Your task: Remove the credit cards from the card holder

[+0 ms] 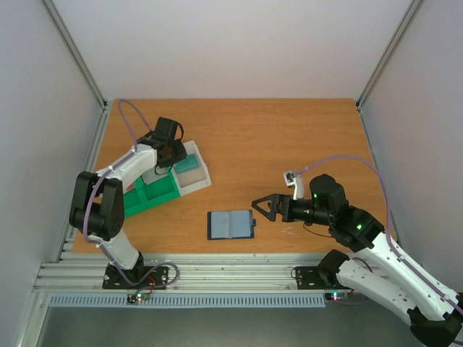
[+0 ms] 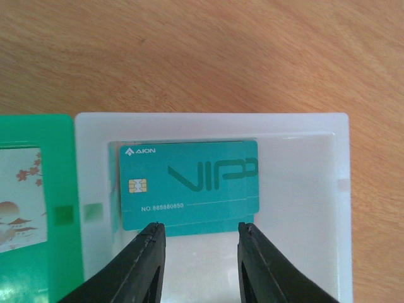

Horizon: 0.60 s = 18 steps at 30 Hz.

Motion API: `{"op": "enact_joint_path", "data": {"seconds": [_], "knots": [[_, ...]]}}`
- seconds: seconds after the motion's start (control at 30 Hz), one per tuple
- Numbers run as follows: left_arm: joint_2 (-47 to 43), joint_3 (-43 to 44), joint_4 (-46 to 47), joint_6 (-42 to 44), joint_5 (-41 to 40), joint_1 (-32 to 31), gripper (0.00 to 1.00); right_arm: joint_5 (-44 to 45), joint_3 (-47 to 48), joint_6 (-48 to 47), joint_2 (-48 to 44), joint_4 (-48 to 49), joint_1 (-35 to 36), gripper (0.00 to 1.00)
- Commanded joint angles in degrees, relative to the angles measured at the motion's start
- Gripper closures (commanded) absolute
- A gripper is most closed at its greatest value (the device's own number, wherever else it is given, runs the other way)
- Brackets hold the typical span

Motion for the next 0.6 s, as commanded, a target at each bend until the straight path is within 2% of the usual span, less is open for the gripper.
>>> {"op": "enact_joint_path", "data": {"seconds": [0.0, 0.1, 0.2, 0.37, 0.57], "knots": [[-4.75, 1.79, -2.49, 1.51, -1.56, 0.15, 0.63, -1.20, 0.56, 0.40, -0.48, -0.76, 0.22, 0.02], [-8.28, -0.08, -2.13, 3.90, -0.81, 0.17, 0.59, -0.54, -0.96, 2.72, -1.90, -1.31, 0.16, 0.02], [-10.79, 0.12, -5.78, 6.97, 1.67, 0.07, 0.54, 2.33, -2.36, 5.42, -4.45, -2.54, 0.19, 0.01], [-16.42, -3.11, -9.14, 10.18, 12.15, -0.03, 0.43, 4.81, -1.55, 6.33, -4.57, -6.02, 0.16, 0.02], [-22.71, -10.28, -11.59, 10.18, 22.21, -1.25, 0.43, 7.53, 1.16, 2.12, -1.49, -10.88, 0.21, 0.08]]}}
